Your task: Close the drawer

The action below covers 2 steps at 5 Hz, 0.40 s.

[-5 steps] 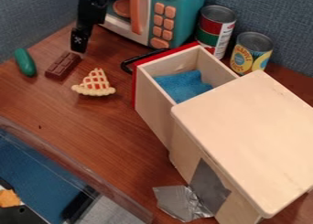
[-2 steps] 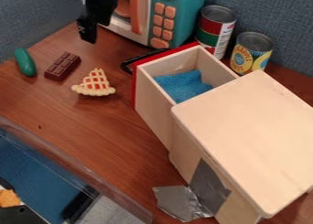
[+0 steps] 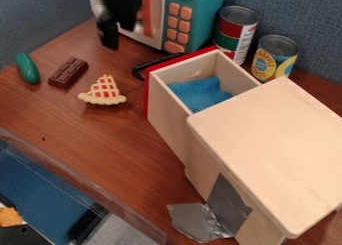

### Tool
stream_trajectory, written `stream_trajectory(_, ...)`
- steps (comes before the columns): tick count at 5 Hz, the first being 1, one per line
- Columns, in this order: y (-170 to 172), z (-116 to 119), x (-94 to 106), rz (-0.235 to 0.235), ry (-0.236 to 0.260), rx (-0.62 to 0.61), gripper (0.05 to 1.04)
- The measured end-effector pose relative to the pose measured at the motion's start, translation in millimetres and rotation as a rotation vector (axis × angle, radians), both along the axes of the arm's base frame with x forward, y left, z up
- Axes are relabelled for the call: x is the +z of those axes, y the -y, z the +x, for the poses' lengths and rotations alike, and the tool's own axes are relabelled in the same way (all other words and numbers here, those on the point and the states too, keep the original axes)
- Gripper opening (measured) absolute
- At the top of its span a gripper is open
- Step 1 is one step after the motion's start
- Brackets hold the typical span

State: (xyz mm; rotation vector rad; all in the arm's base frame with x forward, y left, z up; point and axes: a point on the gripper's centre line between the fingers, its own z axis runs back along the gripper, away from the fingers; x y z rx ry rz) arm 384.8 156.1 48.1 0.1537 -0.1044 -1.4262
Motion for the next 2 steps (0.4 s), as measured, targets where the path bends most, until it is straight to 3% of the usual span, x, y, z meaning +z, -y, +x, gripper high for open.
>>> stream_trajectory(2,38,-1,-17.1,-0.023,-0.036,-0.104,0.999)
